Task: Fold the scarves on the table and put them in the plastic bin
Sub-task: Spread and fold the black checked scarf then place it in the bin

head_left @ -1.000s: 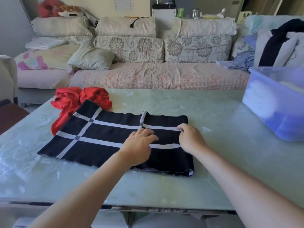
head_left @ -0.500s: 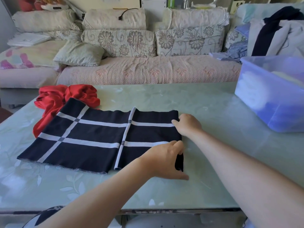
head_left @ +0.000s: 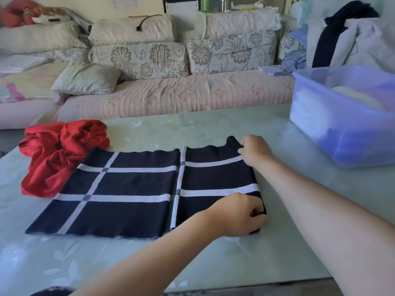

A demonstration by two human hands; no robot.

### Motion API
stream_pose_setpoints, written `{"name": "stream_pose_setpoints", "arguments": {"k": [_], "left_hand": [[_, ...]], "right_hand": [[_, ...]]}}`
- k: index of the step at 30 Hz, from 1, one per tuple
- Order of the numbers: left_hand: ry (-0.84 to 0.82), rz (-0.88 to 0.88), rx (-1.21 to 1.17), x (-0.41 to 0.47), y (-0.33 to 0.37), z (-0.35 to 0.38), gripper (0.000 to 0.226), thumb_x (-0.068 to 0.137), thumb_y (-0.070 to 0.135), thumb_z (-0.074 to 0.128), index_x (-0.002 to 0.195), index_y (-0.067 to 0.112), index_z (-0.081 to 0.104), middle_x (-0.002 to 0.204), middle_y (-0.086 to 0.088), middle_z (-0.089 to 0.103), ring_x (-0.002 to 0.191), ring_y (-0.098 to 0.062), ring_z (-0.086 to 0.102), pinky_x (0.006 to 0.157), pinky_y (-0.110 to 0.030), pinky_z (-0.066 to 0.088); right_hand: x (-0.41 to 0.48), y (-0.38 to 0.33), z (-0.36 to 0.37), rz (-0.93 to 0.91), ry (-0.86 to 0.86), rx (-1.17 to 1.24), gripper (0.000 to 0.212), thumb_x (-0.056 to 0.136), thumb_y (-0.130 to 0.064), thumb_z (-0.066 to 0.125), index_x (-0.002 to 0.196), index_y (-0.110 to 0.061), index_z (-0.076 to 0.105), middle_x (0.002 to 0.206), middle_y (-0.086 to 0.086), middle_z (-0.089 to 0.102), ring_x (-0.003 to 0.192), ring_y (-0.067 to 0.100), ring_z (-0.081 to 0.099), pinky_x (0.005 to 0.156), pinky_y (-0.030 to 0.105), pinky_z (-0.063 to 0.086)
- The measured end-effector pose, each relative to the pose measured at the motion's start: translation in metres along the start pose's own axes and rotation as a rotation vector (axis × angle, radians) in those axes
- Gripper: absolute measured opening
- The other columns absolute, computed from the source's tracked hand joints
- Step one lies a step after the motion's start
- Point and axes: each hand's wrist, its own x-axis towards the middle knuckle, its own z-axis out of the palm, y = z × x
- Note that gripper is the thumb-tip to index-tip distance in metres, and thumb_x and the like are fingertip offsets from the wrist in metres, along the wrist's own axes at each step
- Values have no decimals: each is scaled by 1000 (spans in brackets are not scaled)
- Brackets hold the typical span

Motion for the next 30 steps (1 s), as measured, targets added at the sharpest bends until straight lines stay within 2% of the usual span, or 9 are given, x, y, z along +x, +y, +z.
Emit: {"name": "stream_pose_setpoints", "arguments": {"k": [7,11,13,15,19,21,24,28,30], "left_hand": [[25,137,-64,81,56,37,23,93,32,54,78,15,57,65,11,51,59,-8,47,54,-25,37],[-17,198,-43,108,83,47,21,92,34,56,76,22,52,70,13,50,65,-7,47,64,-30,44],[-43,197,-49,110,83,44,19,90,39,57,79,24,57,74,12,57,72,-8,52,68,-31,48],[-24,201,-67,108,79,39,18,90,39,55,80,25,60,71,11,58,68,-8,52,65,-30,45],[365,333,161,93,38,21,13,87,26,53,79,21,61,74,10,59,73,-13,48,64,-34,48],[464,276,270,80,4,8,10,87,24,55,90,21,64,87,9,61,84,-14,50,74,-34,49],[462,57,327,49,-45,-13,28,90,30,56,117,24,61,118,9,58,113,-17,48,98,-35,43],[352,-186,402,1,-96,-35,53,96,51,43,146,36,35,155,11,30,146,-15,20,119,-37,19],[200,-262,422,-19,-112,-36,60,96,61,32,152,43,18,163,12,10,151,-15,1,123,-43,5]], "right_hand": [[12,96,-41,17,93,-53,43,85,-2,61,59,-15,28,56,-3,31,52,17,25,49,31,17],[7,137,-51,40,73,-63,38,91,-12,64,64,-17,37,65,-1,39,66,25,40,50,31,24],[2,141,-51,30,-7,-62,3,94,-17,61,95,-14,61,95,5,59,93,31,56,71,35,46],[-2,141,-50,-4,-44,-118,37,96,-21,58,132,-15,54,128,8,55,116,32,55,95,41,48],[-11,106,-50,-123,-10,-218,41,95,-22,53,136,-21,52,137,8,47,126,31,44,103,43,41],[-19,83,-48,-161,-68,-196,41,96,-23,50,138,-24,52,142,6,47,129,29,42,106,42,37],[-36,50,-36,-232,-154,-160,41,99,-27,48,141,-24,50,146,3,46,133,27,42,108,43,36],[-62,0,-15,-338,-238,-111,43,102,-31,43,144,-22,46,149,0,45,137,24,41,108,43,36],[-78,-20,-4,-342,-320,-89,54,104,-37,40,154,-19,31,161,3,29,148,24,25,117,42,26]]}}
